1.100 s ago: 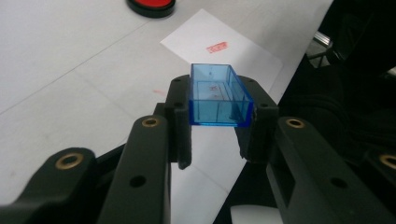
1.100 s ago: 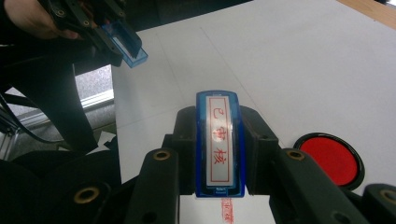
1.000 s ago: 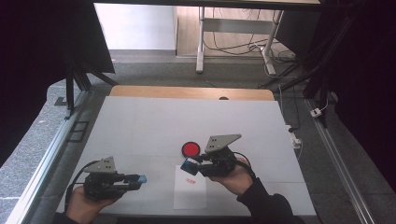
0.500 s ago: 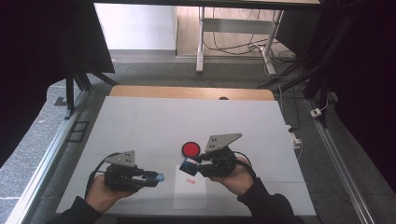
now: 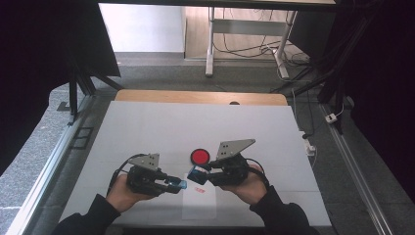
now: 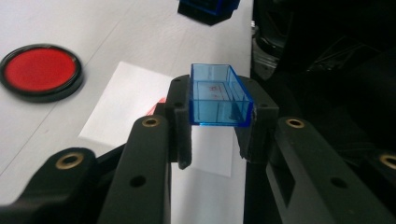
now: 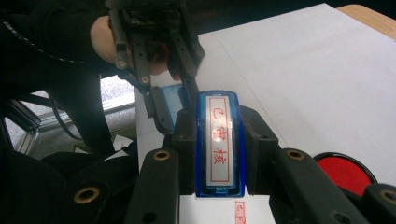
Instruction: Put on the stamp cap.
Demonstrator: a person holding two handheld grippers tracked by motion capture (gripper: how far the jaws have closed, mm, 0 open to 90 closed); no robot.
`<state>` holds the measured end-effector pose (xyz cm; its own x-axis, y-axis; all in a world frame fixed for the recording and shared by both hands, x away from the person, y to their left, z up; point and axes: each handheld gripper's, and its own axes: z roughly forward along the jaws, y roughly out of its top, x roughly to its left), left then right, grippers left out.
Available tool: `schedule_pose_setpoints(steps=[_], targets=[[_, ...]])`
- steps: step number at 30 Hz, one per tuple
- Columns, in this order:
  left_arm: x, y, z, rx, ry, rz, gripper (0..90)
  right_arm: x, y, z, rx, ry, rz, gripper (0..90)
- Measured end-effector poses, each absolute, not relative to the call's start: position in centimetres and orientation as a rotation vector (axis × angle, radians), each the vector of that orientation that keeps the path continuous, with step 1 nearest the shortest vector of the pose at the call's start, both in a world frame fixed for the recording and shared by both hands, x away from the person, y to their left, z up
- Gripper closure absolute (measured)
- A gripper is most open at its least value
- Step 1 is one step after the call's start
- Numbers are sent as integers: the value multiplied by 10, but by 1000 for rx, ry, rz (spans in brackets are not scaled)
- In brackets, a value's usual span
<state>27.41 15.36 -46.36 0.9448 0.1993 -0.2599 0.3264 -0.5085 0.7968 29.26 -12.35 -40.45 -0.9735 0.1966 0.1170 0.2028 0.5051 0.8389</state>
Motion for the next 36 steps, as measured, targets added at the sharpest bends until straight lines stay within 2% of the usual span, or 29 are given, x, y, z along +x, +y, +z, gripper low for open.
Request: schedule_pose_setpoints(steps=[19, 36], targets=[[287, 132, -466, 2102, 207, -253, 686, 287, -118, -403, -256, -2667, -1536, 707], [290, 131, -464, 2034, 143, -312, 689, 285, -115, -403, -210, -2613, -1542, 708]])
